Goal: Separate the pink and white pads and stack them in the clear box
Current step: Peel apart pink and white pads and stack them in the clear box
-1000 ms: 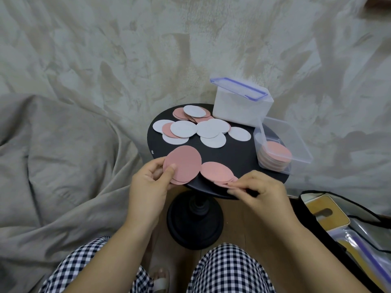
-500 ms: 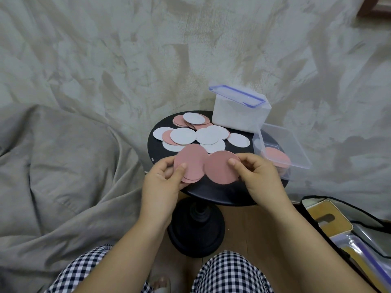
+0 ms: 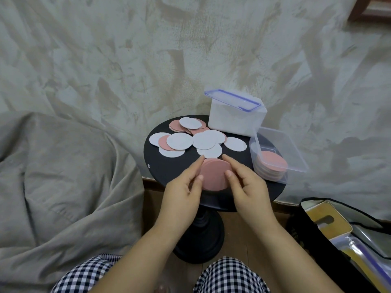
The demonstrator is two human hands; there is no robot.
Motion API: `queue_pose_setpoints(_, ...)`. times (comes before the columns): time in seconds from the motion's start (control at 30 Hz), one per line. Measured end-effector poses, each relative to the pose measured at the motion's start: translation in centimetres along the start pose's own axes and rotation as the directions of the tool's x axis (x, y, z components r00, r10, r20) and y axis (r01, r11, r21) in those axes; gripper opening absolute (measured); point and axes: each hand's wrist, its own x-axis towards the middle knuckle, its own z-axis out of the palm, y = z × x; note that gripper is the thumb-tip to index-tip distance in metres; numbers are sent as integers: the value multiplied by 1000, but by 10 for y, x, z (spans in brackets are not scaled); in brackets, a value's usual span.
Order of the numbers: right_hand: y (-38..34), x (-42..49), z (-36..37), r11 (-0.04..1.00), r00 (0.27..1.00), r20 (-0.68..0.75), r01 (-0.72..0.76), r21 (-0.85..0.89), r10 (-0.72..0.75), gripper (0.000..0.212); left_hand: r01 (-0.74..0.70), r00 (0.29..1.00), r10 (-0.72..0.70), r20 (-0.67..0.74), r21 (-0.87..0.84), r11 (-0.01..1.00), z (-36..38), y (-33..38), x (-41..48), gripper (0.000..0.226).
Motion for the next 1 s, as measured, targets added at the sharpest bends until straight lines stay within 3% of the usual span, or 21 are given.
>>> queue_pose_setpoints(0.13,8,-12,9,973,981,-41,180,-141,-187,37,-99,995,102,-4,208,973,10,-3,-6,46)
queue_pose_setpoints(0.33,11,-17,12,978,987,9,162,-130,-162,48,-213,971,235,-44,290,933,9,-6,-8,43)
queue_pose_setpoints(0.57,5,-19,5,995,989,-114,92,-24,-94,35,-146,959,169,-228,113,983,4,2,-12,25)
queue_pose_setpoints(0.73,10,-21,6,993,978,-171,114,-36,-118,29,-120,963,141,-231,101,988,5,0,-13,19)
queue_pose_setpoints(1.0,14,-20,4,989,978,-156,126,-79,-137,37,-156,950,187,-251,137,978,7,-2,-10,21)
